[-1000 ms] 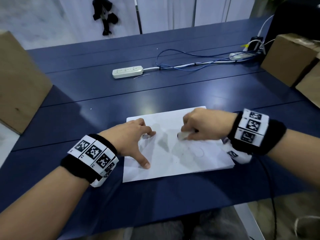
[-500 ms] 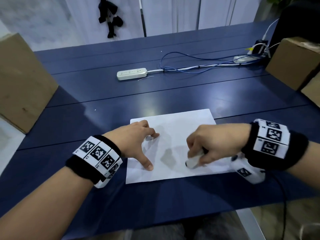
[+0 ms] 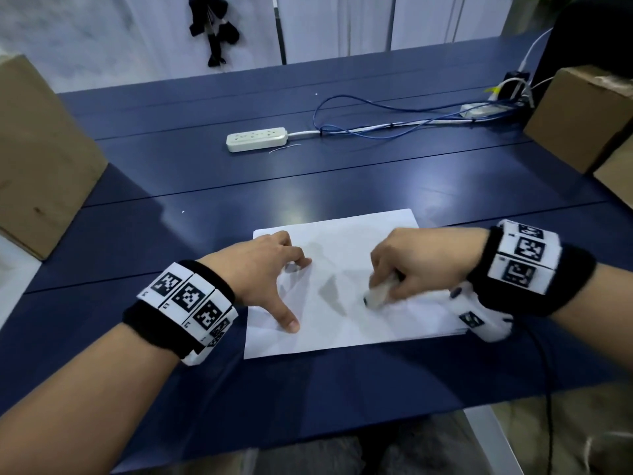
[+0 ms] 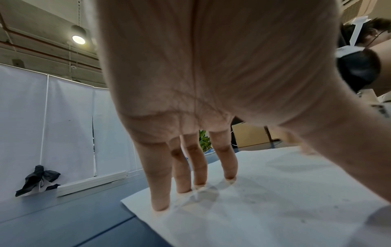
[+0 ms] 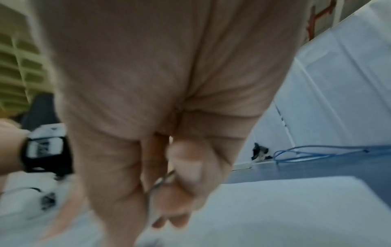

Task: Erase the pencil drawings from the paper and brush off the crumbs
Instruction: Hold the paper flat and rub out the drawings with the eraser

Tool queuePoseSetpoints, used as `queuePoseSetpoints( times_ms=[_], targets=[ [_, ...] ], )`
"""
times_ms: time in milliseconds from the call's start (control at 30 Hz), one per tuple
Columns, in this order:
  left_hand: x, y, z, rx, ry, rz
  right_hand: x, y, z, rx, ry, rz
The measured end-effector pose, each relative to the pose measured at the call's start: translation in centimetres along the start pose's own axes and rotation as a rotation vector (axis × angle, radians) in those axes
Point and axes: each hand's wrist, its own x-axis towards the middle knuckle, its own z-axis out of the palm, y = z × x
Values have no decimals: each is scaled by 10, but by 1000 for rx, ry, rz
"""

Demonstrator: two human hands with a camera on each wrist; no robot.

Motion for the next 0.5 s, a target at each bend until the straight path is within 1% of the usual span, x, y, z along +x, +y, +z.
queuePoseSetpoints(
  times_ms=[67, 100, 133, 167, 200, 267, 300, 333, 467, 500],
  targets=[
    [0, 1, 0, 8, -4, 1, 7, 13, -2, -68, 157, 122],
    [-1, 0, 0, 9, -5, 1, 8, 17, 0, -88, 214, 130],
    [-1, 0, 0, 8, -3, -1, 7, 15, 1, -101, 240, 99],
    [-1, 0, 0, 6, -1, -3, 4, 8, 0, -89, 205, 53],
    [-1, 0, 0, 3, 0, -3, -1, 2, -1, -37, 128, -17],
    [-1, 0, 0, 1, 1, -2, -9, -13, -3, 51, -72, -105],
    [-1, 0, 0, 1, 1, -1, -11, -15, -2, 69, -131, -109],
    [-1, 1, 0, 2, 1, 1, -8, -13, -2, 82, -121, -87],
    [-1, 2, 0, 16, -2, 7, 10, 13, -9, -68, 128, 116],
    [-1, 2, -1, 21, -3, 7, 11, 19, -9, -90, 169, 144]
  ],
)
